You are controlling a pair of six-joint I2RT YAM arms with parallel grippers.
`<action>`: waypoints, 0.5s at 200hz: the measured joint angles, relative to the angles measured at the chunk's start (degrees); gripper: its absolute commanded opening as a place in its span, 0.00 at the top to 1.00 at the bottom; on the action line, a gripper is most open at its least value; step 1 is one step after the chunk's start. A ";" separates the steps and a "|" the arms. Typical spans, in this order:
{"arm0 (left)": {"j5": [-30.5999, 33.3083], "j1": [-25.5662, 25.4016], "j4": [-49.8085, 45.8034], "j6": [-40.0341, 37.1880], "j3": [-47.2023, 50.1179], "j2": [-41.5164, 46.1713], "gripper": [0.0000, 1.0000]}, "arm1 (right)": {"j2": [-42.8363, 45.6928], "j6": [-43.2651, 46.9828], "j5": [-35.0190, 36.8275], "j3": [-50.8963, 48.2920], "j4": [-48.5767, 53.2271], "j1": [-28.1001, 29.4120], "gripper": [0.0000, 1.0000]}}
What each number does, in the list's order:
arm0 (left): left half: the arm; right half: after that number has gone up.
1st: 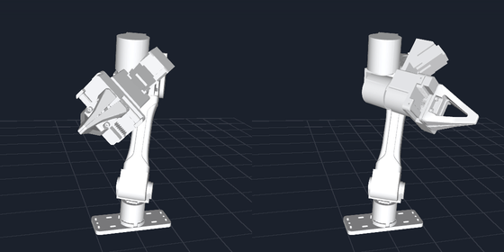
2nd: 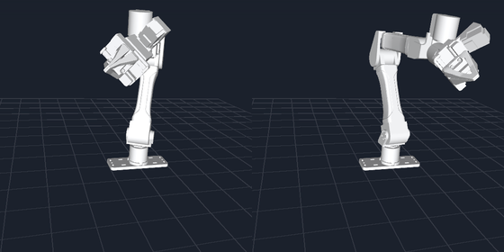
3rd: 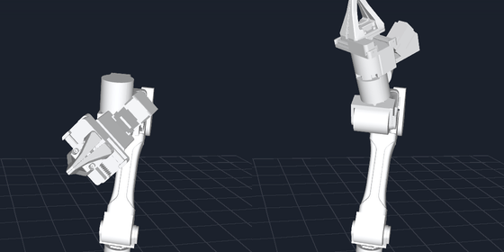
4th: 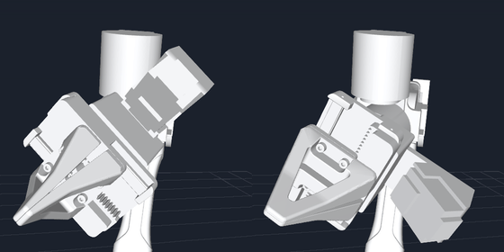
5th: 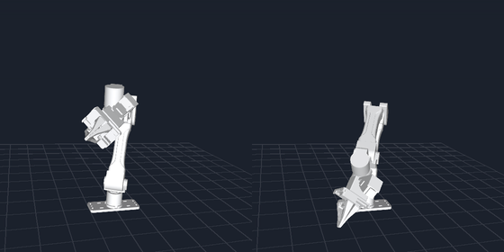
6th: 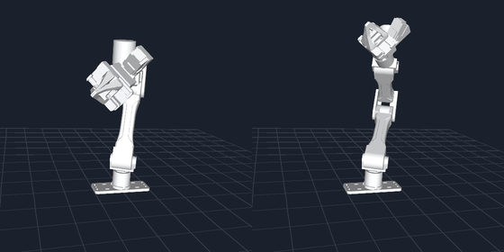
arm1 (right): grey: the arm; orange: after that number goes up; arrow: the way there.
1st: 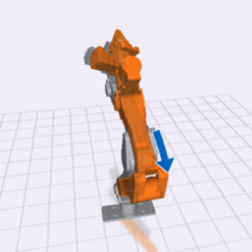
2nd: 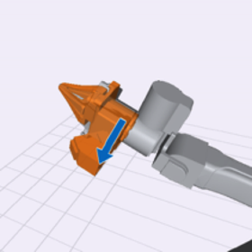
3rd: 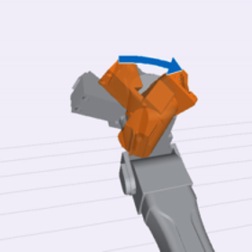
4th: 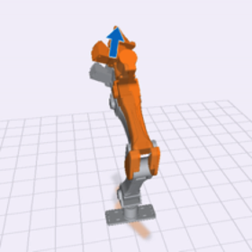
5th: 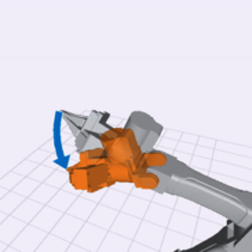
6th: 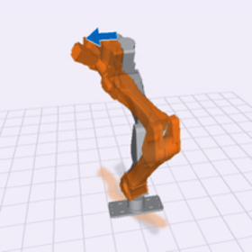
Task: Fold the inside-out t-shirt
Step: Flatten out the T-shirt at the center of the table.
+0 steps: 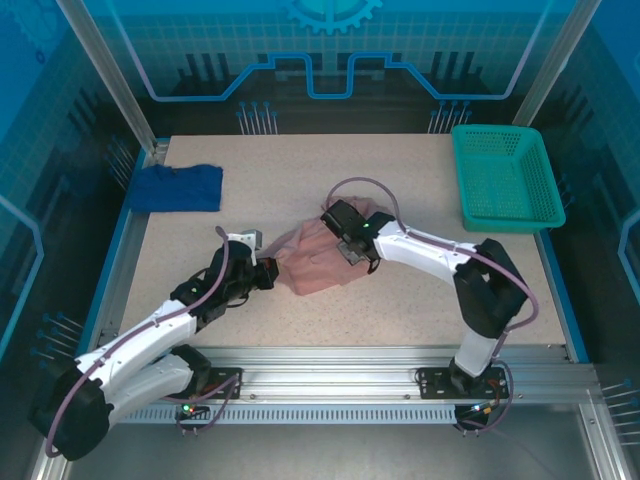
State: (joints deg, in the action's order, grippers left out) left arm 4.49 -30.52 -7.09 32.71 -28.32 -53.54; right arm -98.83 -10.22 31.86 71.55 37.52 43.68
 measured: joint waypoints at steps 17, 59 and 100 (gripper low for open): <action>0.28 0.04 -0.02 0.00 0.00 0.31 1.00 | 3.23 0.26 -1.70 -0.57 0.07 0.26 0.46; 0.63 0.42 -0.11 0.02 0.20 0.46 1.00 | -2.01 3.04 -3.96 4.09 -0.70 0.35 0.51; 0.70 0.70 -0.15 0.26 0.85 1.27 1.00 | -7.87 5.20 -5.95 4.94 -1.03 -1.36 0.59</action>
State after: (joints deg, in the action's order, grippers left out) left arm 5.19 -29.82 -7.25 32.97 -27.46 -52.27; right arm -106.69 -5.02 25.91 76.49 36.49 42.33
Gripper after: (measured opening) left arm 0.045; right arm 0.444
